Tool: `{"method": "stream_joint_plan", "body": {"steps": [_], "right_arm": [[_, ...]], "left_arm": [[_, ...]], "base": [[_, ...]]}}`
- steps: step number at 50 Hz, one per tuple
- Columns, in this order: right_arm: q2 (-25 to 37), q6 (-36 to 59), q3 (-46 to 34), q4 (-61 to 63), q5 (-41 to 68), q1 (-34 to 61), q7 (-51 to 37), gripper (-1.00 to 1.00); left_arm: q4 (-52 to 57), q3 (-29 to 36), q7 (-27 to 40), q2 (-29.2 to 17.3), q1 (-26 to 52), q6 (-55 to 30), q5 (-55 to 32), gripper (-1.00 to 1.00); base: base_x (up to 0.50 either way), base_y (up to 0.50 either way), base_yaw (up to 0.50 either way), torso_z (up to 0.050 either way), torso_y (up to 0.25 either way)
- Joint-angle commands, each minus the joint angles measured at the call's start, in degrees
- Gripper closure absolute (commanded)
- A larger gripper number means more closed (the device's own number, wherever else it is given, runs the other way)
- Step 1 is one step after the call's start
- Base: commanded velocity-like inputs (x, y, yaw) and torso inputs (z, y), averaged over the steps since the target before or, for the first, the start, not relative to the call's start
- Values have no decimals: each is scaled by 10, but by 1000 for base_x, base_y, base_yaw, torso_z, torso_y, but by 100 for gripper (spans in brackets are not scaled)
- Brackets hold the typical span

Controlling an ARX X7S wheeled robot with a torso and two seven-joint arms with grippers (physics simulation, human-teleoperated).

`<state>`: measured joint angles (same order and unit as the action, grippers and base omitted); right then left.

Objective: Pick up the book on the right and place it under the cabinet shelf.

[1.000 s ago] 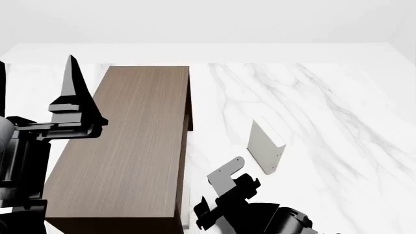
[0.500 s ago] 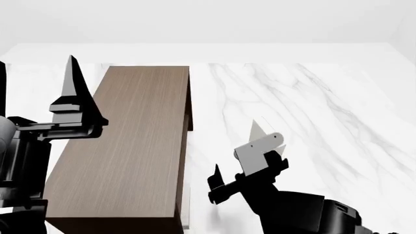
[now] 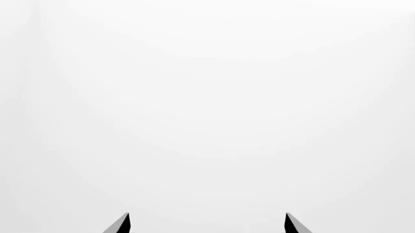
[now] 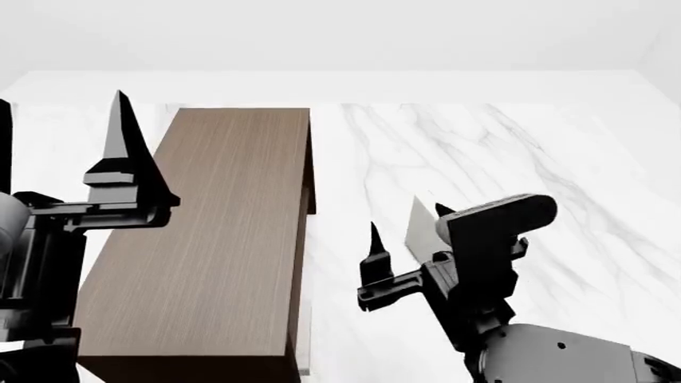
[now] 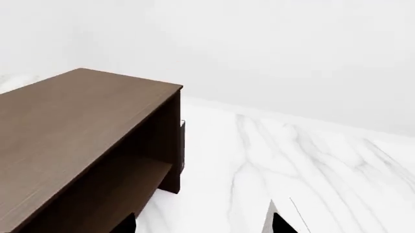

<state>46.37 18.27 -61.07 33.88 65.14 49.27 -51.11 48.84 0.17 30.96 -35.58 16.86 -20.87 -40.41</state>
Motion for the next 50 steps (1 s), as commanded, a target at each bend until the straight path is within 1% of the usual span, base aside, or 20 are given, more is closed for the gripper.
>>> {"method": "stream_joint_plan", "body": {"steps": [1,9,13,16,17,19,21,25,30,36,38,40,43,46,50], "right_arm": [[76,-65,43,104,-28,-24,-33,-100],[134,-96,66,172,-51,-45,-77,-100],[172,-108,83,213,-66,-55,-131,-100],[213,-131,97,259,-71,-60,-165,-100],[231,-155,77,261,-78,-48,-171,-100],[261,-203,5,261,-94,-1,-185,-100],[281,-240,-83,261,-109,66,-201,-100],[305,-302,-281,261,-138,230,-234,-100],[312,-366,-513,261,-172,425,-276,-100],[286,-427,-750,261,-215,623,-338,-100],[276,-450,-816,261,-231,677,-359,-100],[273,-467,-858,261,-243,710,-374,-100],[275,-481,-885,261,-253,733,-383,-100],[290,-489,-893,260,-259,741,-384,-100],[300,-492,-883,260,-262,734,-386,-100]], "left_arm": [[9,6,5,0,4,-1,7,-100],[14,6,14,4,7,-1,7,-100],[17,-4,24,4,7,0,1,-100],[23,-10,36,3,9,-5,1,-100],[27,-11,40,2,10,-8,0,-100],[36,-14,47,-1,11,-12,-2,-100],[42,-16,51,-4,11,-14,-4,-100],[52,-15,52,-9,10,-15,0,-100],[58,-14,54,-12,12,-16,-3,-100],[62,-20,58,-13,11,-13,-11,-100],[62,-24,60,-13,10,-9,-13,-100],[61,-27,62,-11,9,-6,-14,-100],[62,-30,65,-10,8,-3,-15,-100],[62,-33,68,-8,7,1,-16,-100],[63,-42,74,-7,6,6,-19,-100]], "base": [[0,0,0,0,0],[0,0,0,0,0],[0,0,0,0,0],[0,0,0,0,0],[0,0,0,0,0],[0,0,0,0,0],[0,0,0,0,0],[0,0,0,0,0],[0,0,0,0,0],[0,0,0,0,0],[0,0,0,0,0],[0,0,0,0,0],[0,0,0,0,0],[0,0,0,0,0],[0,0,0,0,0]]}}
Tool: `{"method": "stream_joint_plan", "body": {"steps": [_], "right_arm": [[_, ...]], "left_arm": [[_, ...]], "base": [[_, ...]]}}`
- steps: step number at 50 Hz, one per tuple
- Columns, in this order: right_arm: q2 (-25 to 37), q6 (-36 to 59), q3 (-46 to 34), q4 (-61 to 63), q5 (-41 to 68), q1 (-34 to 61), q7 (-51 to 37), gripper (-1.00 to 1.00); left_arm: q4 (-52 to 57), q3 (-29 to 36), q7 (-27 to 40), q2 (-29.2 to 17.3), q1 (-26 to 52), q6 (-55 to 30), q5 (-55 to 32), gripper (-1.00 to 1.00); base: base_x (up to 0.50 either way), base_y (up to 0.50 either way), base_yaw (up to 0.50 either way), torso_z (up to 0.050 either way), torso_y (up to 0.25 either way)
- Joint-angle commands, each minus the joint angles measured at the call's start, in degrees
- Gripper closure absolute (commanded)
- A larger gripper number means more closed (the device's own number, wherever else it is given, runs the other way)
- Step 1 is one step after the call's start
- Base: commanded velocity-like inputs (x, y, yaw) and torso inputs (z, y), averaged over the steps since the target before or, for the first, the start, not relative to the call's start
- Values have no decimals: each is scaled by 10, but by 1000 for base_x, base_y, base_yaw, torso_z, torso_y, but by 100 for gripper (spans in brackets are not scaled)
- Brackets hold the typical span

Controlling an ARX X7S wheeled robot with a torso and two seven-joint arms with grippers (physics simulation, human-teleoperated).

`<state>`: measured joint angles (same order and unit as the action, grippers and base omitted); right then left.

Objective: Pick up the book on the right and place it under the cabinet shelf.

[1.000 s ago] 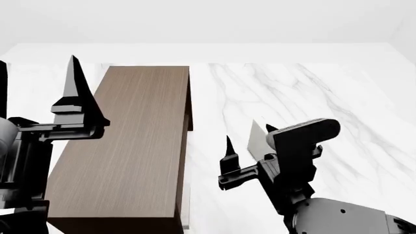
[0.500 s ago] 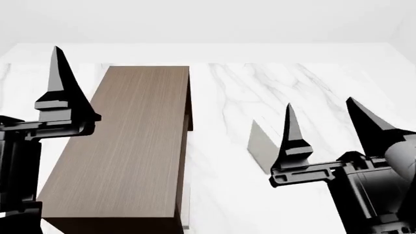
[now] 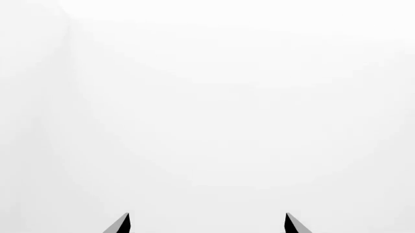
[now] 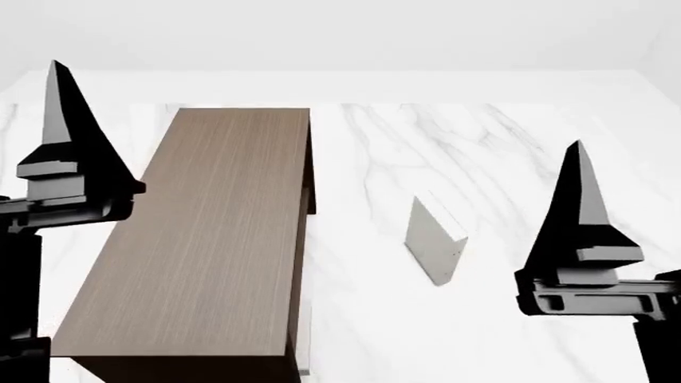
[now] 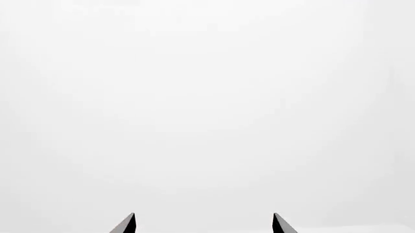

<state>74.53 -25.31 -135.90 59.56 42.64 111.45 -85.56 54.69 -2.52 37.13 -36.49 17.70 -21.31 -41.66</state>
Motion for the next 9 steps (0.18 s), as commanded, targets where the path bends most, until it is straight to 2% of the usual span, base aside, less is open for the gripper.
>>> {"method": "stream_joint_plan", "body": {"steps": [1,9], "right_arm": [[21,-56,-132,3,-38,110,-42,-100],[67,-85,-143,4,-64,123,-42,-100]], "left_arm": [[5,-17,14,2,-3,12,-7,-100],[12,-37,24,10,-11,34,2,-100]], "base": [[0,0,0,0,0],[0,0,0,0,0]]}}
